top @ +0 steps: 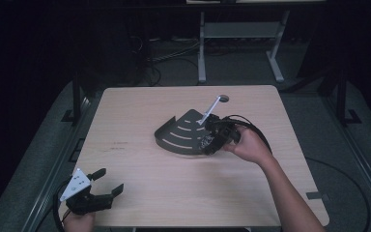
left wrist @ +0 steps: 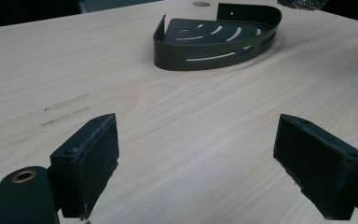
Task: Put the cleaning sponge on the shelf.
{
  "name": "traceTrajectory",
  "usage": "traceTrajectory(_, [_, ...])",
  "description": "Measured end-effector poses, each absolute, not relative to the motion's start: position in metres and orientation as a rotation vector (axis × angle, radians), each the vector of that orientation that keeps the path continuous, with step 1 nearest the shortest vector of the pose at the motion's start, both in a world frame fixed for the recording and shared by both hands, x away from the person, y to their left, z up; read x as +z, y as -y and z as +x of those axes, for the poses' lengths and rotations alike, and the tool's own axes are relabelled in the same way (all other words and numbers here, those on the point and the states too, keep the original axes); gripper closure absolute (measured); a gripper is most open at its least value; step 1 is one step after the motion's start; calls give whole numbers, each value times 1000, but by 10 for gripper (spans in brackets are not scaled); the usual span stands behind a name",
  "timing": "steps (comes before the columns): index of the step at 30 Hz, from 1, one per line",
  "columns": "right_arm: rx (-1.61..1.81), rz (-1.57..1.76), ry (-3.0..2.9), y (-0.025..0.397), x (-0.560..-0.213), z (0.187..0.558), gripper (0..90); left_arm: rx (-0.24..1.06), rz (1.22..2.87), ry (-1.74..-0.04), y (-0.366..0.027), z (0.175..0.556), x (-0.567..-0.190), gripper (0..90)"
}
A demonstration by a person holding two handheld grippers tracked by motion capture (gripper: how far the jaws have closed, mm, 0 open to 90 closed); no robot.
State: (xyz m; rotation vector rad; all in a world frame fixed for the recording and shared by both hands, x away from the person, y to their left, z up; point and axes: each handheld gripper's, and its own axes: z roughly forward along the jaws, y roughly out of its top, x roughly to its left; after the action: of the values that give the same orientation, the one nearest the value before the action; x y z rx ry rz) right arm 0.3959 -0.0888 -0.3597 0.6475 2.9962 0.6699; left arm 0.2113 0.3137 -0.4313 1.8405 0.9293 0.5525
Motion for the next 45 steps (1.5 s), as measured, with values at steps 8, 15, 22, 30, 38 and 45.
traceTrajectory(8, [670,646,-2990,83,-352,404,345,549,1843,-928,-314,211,-432,134])
traceTrajectory(15, [677,644,-2981,80,-343,411,345,550,1839,-930,-315,211,-431,134])
traceTrajectory(22, [683,667,-2985,80,-343,421,344,550,1845,-926,-315,212,-431,133])
traceTrajectory(30, [666,690,-2993,71,-350,438,345,550,1842,-928,-316,212,-431,133])
traceTrajectory(38, [641,709,-3000,64,-362,446,343,549,1841,-927,-316,212,-431,134])
traceTrajectory(45, [604,745,-3000,61,-373,455,343,548,1844,-926,-315,212,-432,134])
